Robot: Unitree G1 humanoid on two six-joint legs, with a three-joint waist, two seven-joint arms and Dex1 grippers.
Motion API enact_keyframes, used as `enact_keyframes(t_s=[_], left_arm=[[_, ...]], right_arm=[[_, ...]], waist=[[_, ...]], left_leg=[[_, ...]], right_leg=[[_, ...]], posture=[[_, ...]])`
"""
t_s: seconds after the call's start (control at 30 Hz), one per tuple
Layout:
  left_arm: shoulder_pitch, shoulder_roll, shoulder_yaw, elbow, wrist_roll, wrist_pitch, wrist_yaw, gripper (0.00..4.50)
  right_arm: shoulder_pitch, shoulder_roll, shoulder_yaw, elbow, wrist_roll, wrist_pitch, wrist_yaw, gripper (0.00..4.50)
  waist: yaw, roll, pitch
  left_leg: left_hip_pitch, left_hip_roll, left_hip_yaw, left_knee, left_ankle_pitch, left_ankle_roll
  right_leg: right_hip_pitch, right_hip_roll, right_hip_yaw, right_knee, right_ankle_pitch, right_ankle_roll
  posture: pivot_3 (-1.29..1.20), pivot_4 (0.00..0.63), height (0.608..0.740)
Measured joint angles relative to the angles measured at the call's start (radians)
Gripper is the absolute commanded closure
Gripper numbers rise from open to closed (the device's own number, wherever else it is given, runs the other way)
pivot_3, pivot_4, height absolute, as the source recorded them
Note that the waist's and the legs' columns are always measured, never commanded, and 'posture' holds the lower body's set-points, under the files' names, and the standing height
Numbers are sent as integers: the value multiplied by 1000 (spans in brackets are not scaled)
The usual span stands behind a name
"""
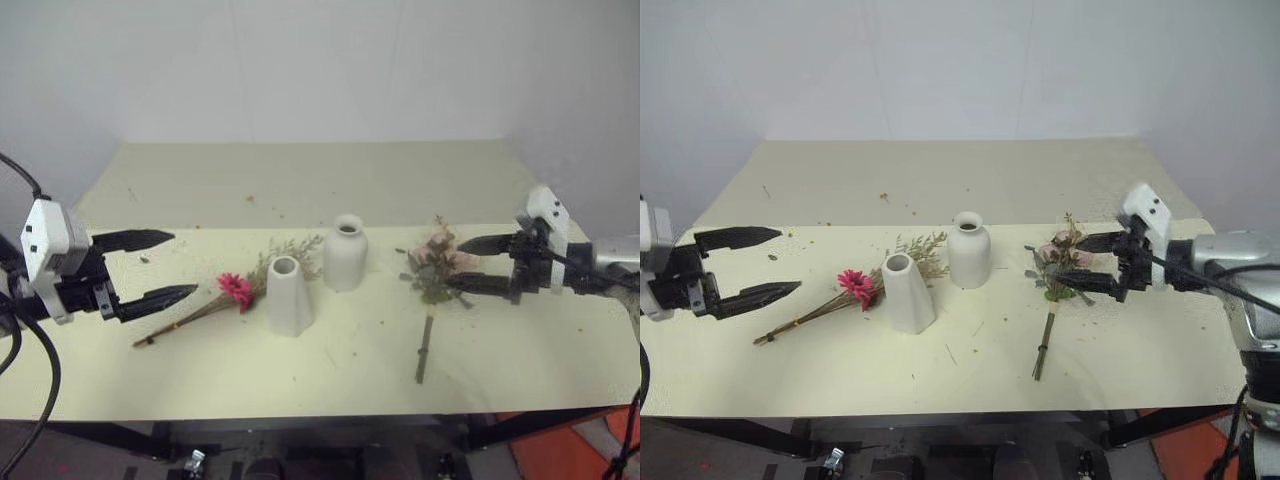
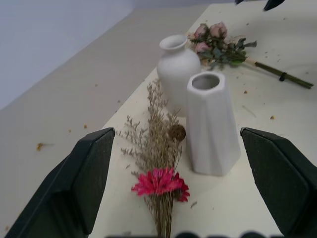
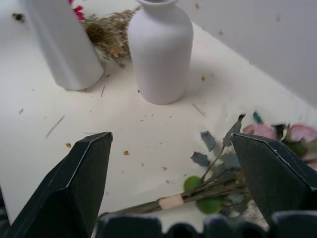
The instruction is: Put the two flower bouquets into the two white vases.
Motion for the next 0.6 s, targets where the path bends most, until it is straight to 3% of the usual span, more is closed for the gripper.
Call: enact_keyframes(t_s=[0.17,0.3,0.43,0.6], left_arm=[[-105,1,-97,70,6,-18,-46,57],[-185,2,-149,121,14,-23,-87,57],[-255,2,-192,161,25,-49,-126,57],[-283,-6,-244,196,57,-78,-157,57]], right_arm=[[-229,-18,198,46,7,393,-68,0],[-395,-16,379,142,12,554,-88,0],[-555,-11,609,317,57,594,-81,0],[-647,61,809,510,126,597,-119,0]], waist=[[-1,0,0],[-1,0,0],[-2,0,0],[-5,0,0]], left_leg=[[-3,0,0,0,0,0],[-5,0,-1,1,0,0],[-6,0,-1,0,0,0],[-8,0,-1,0,0,0]], right_leg=[[-3,0,0,0,0,-1],[-5,0,0,0,0,-1],[-5,0,0,0,0,-1],[-7,1,0,1,0,-1]], posture=[[0,150,740],[0,150,740],[0,150,740],[0,150,740]])
